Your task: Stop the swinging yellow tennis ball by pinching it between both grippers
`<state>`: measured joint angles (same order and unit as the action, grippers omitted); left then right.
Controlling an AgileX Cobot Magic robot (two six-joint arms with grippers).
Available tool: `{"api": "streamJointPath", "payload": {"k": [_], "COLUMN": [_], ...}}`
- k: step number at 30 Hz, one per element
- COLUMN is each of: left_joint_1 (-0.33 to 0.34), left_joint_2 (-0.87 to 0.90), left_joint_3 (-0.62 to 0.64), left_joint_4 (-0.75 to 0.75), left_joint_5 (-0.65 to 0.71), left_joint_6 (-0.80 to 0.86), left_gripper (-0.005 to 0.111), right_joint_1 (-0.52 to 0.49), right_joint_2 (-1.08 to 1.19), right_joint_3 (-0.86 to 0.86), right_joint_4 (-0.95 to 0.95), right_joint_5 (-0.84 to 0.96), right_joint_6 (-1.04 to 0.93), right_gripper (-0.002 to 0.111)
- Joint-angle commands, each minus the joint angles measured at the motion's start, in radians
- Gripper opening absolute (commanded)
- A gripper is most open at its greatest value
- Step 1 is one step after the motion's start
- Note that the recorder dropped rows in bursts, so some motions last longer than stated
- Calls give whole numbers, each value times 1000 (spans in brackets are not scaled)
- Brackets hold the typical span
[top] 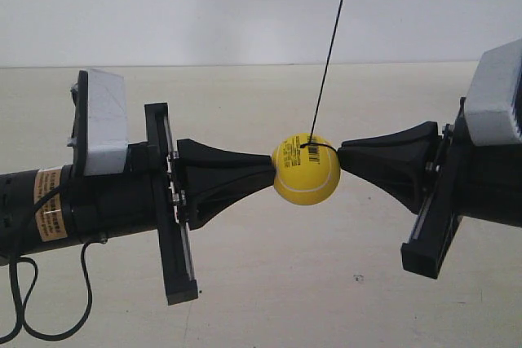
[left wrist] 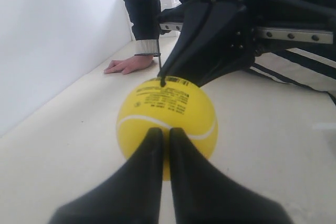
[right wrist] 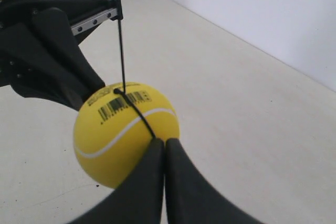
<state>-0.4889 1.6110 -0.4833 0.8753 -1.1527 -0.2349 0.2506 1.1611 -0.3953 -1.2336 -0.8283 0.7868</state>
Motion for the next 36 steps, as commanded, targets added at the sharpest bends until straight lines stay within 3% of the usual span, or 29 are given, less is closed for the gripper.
{"api": "streamJointPath", "payload": {"k": [1,19,33,36], "left_joint_1": [-11,-9,-9,-9], "left_joint_2": [4,4,4,4], "left_joint_3": [-9,-7,-7,-7], "left_joint_4": [4,4,14,27], "left_joint_5": [-3,54,83,83], "left_joint_6": [3,3,1,-5], "left_gripper": [5,5,5,5], "right_joint_1": [3,3,3,3], "right_joint_2": [3,-63,-69,-83], "right_joint_3": [0,0,0,0], "right_joint_4": [-10,49,39,39], "right_joint_5": [-35,159,145,236], "right_joint_6": [-2,23,49,73], "right_gripper": [0,0,0,0]}}
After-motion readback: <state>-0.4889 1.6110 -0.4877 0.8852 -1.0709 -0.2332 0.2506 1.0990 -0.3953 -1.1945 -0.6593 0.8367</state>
